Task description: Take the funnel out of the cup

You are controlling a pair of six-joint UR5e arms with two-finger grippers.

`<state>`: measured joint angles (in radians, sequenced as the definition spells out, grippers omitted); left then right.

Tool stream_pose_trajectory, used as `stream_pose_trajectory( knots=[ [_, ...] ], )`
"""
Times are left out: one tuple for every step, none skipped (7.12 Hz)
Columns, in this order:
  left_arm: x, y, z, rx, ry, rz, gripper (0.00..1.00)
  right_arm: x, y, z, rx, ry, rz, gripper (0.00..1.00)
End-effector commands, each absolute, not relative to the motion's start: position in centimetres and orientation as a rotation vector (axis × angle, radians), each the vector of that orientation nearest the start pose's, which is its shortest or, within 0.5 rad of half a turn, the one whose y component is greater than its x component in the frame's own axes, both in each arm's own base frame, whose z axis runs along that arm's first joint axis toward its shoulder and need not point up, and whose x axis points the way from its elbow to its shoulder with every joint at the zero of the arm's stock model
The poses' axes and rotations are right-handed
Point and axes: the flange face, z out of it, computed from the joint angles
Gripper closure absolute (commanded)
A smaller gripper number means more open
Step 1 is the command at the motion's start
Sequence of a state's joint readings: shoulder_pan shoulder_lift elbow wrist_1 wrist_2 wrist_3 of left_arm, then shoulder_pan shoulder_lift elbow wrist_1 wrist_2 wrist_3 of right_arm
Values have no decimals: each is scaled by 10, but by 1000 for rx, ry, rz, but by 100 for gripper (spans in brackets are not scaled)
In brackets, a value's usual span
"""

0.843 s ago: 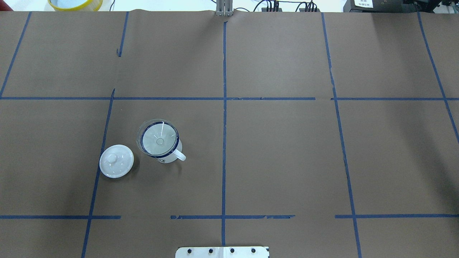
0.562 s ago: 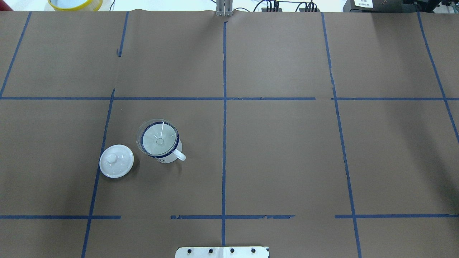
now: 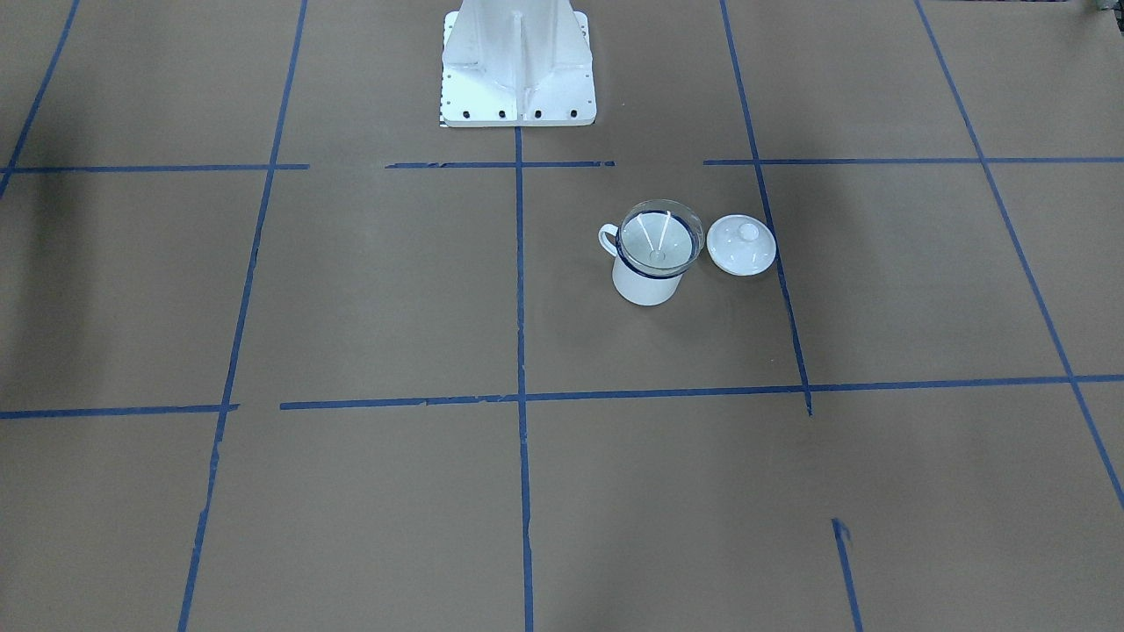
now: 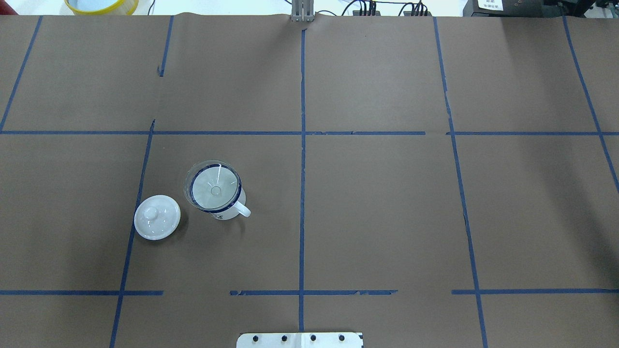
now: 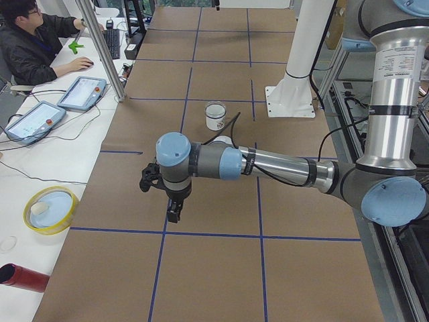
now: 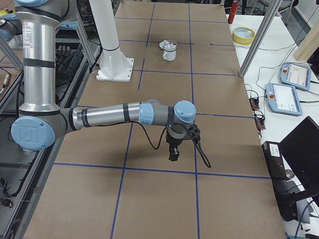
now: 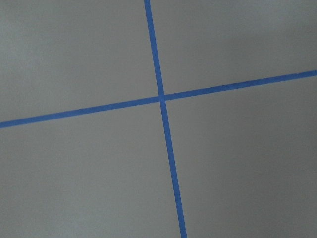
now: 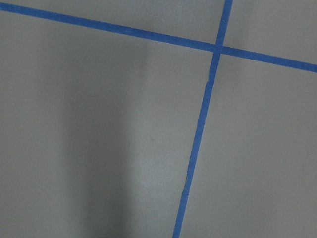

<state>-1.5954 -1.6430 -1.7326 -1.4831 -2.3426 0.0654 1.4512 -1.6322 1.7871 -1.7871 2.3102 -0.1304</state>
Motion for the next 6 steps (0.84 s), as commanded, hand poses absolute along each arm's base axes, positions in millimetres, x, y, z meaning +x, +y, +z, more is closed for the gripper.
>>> stream_pose_trajectory(
  knots=[
    [-81, -548, 499, 206, 736, -57, 0, 11, -461, 606, -55, -741, -216, 0],
    [-77, -553, 472, 261, 737, -33, 0, 11, -461, 606, -55, -741, -216, 0],
    [-52, -556, 452, 323, 758, -5, 0, 11, -461, 606, -55, -741, -216, 0],
    [4, -560, 446, 292, 785, 47, 0, 11, -461, 606, -55, -741, -216, 0],
    [60, -560, 432, 234, 812, 40, 0, 11, -462, 605, -53, -741, -216, 0],
    [102, -552, 407, 191, 845, 3, 0, 11, -462, 605, -53, -741, -216, 0]
  ],
)
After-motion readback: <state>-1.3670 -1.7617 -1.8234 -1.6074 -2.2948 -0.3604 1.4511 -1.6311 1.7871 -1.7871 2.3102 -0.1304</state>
